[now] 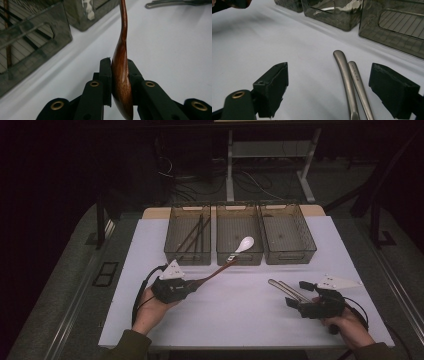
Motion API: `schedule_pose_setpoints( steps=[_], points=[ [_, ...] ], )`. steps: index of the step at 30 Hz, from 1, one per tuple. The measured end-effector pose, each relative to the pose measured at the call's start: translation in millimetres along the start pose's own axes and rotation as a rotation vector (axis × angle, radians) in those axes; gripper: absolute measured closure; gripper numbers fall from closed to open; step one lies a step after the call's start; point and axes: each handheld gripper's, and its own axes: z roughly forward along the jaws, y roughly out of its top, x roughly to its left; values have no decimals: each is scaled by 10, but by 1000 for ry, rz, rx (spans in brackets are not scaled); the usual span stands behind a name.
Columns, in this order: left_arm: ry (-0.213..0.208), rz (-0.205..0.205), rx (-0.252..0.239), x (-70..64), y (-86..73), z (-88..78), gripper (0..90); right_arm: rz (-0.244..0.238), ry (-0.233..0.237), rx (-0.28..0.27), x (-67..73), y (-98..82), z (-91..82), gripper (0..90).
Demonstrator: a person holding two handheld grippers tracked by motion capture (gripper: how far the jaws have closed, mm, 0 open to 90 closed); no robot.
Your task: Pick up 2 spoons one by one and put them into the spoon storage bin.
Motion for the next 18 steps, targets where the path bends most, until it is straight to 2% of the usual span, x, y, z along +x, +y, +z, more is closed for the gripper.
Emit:
schedule_pose_setpoints(
  steps=[4,10,18],
  points=[
    [8,7,-9,41,98,48,779,-2,-1,2,1,0,4,156],
    [11,-4,-47,109,303,143,779,-4,-2,2,-2,0,6,156],
    [37,-20,-70,218,602,326,778,2,-1,-1,-1,-1,0,156]
  ],
)
